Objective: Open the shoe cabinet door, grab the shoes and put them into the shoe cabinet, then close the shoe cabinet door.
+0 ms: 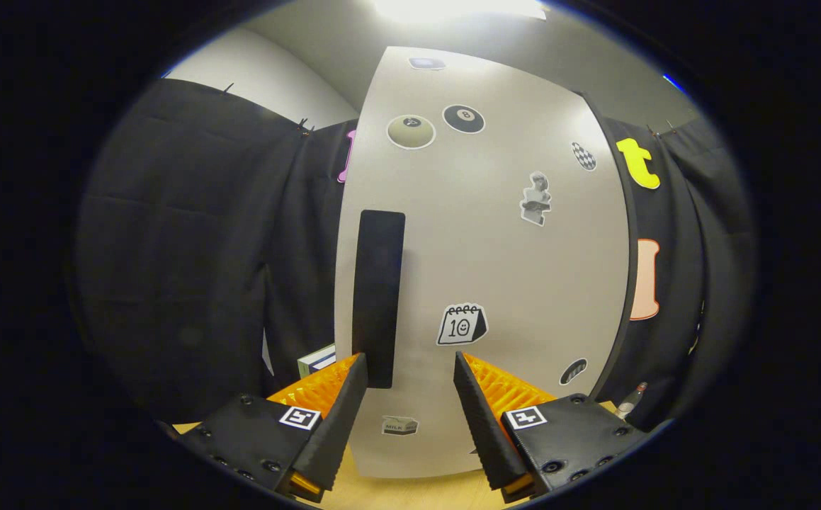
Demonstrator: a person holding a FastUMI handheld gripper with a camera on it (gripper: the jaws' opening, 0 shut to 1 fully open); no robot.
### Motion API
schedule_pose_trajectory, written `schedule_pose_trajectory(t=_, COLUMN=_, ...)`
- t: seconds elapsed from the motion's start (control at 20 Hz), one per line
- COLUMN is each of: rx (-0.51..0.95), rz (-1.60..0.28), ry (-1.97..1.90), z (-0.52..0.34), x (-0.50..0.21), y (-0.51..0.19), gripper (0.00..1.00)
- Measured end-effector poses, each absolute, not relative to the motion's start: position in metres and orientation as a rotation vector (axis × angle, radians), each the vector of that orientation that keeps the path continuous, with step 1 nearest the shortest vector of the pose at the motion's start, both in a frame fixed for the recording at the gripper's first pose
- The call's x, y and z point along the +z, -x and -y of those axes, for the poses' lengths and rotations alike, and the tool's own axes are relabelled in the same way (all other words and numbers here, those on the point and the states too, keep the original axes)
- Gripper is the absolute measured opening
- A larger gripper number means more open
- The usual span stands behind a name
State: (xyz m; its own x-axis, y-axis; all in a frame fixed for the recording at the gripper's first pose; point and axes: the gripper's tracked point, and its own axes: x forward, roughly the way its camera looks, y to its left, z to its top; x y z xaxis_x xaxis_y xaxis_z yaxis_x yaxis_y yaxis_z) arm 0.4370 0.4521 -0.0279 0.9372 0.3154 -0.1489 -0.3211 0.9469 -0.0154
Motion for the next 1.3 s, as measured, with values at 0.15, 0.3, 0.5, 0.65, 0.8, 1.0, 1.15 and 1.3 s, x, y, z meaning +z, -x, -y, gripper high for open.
schedule_pose_trajectory(t=0.15, rx=0.342, rz=-0.142, ry=-0.002, z=-0.457, x=-0.032, y=-0.453, gripper=0.88)
schedule_pose_trajectory(t=0.3, rx=0.365, rz=-0.155, ry=-0.053, z=-0.458, x=-0.036, y=-0.463, gripper=0.9)
schedule_pose_trajectory(t=0.5, rx=0.369, rz=-0.153, ry=-0.082, z=-0.464, x=-0.039, y=-0.476, gripper=0.9)
schedule_pose_trajectory(t=0.65, rx=0.363, rz=-0.162, ry=-0.114, z=-0.466, x=-0.042, y=-0.484, gripper=0.9)
schedule_pose_trajectory(t=0.8, rx=0.359, rz=-0.169, ry=-0.141, z=-0.469, x=-0.044, y=-0.495, gripper=0.89)
schedule_pose_trajectory(t=1.0, rx=0.35, rz=-0.171, ry=-0.155, z=-0.471, x=-0.049, y=-0.507, gripper=0.91)
schedule_pose_trajectory(t=1.15, rx=0.337, rz=-0.172, ry=-0.164, z=-0.471, x=-0.051, y=-0.514, gripper=0.94)
schedule_pose_trajectory(t=1.3, rx=0.325, rz=-0.172, ry=-0.183, z=-0.469, x=-0.055, y=-0.53, gripper=0.98)
